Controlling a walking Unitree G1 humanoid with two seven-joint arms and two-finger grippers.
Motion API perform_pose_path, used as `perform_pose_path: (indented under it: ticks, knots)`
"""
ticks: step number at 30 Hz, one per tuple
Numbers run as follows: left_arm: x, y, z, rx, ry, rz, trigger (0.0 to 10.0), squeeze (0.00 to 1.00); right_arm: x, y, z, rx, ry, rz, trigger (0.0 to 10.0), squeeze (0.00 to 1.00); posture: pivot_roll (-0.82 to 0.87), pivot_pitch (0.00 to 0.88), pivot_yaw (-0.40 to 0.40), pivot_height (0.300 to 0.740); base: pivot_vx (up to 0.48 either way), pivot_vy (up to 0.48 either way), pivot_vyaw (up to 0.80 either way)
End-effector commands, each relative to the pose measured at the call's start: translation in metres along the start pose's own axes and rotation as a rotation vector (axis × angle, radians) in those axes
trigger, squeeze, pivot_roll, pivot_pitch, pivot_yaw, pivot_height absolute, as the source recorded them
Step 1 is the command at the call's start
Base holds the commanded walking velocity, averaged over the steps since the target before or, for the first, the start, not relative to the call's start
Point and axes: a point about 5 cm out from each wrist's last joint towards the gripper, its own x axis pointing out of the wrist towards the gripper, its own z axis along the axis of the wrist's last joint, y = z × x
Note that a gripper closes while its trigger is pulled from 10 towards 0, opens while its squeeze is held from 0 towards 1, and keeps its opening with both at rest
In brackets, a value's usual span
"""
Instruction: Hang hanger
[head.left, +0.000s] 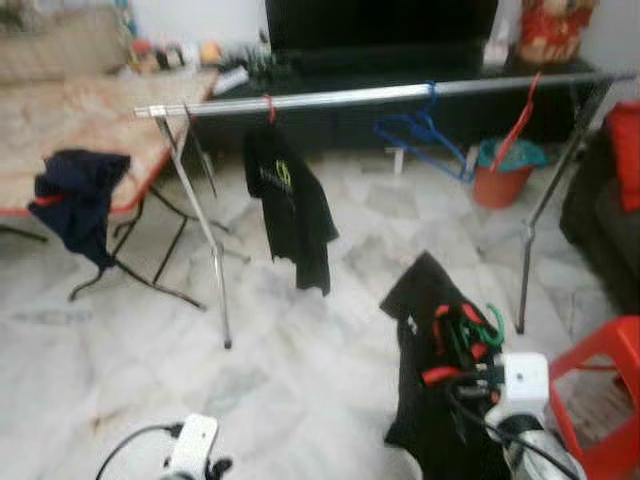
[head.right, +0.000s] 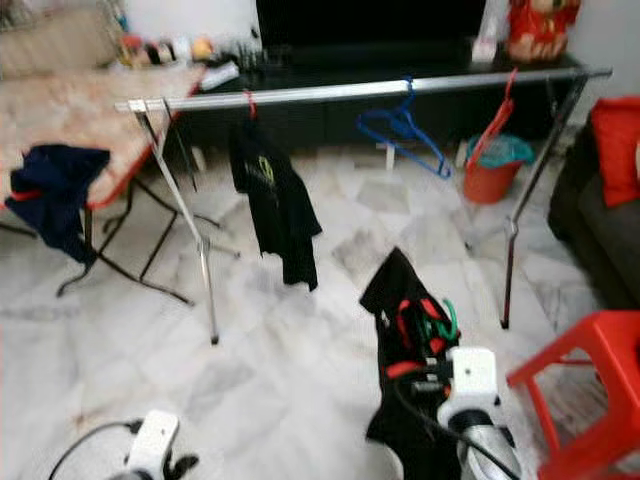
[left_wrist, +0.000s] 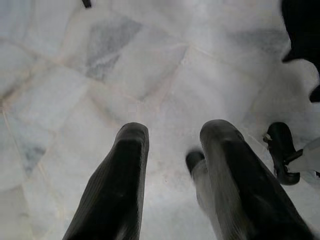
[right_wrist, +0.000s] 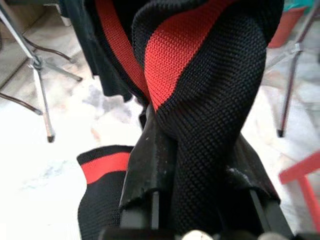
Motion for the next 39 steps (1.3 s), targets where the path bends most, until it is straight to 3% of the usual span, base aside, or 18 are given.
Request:
perform_pose_path:
  ticks: [1, 11, 15, 21, 26, 30, 39]
  knots:
    - [-0.002, 0.005, -0.006, 0.008, 0.025, 0.017, 10.0, 0.0, 0.005, 0.006, 0.011, -0.025, -0.035, 0.024, 10.0, 0.0, -0.23, 0.0, 0.059, 0.74, 0.0, 0.0, 0.0]
    - [-0.002, 0.006, -0.005, 0.02, 0.023, 0.017, 10.0, 0.0, 0.009, 0.005, 0.014, -0.125, 0.018, 0.088, 10.0, 0.0, -0.24, 0.0, 0.06, 0.74, 0.0, 0.0, 0.0]
    - [-0.003, 0.007, -0.003, 0.03, 0.001, 0.02, 10.0, 0.0, 0.01, 0.006, 0.013, -0.237, 0.065, 0.145, 10.0, 0.0, -0.24, 0.0, 0.061, 0.74, 0.0, 0.0, 0.0]
    - [-0.004, 0.008, 0.009, 0.059, -0.123, 0.054, 10.0, 0.0, 0.013, 0.015, 0.022, -0.273, 0.092, 0.306, 10.0, 0.0, -0.23, 0.0, 0.055, 0.74, 0.0, 0.0, 0.0]
    - [-0.006, 0.009, 0.019, 0.029, -0.245, 0.104, 10.0, 0.0, 0.018, 0.018, 0.041, -0.269, 0.072, 0.388, 10.0, 0.0, -0.21, 0.0, 0.043, 0.74, 0.0, 0.0, 0.0]
    - [-0.007, 0.008, 0.022, 0.029, -0.279, 0.096, 10.0, 0.0, 0.021, 0.02, 0.047, -0.271, 0.066, 0.42, 10.0, 0.0, -0.2, 0.0, 0.041, 0.74, 0.0, 0.0, 0.0]
    - [-0.009, 0.003, 0.029, 0.102, -0.36, 0.083, 10.0, 0.0, 0.022, 0.055, 0.064, -0.289, 0.07, 0.64, 10.0, 0.0, -0.19, 0.0, 0.027, 0.74, 0.0, 0.0, 0.0]
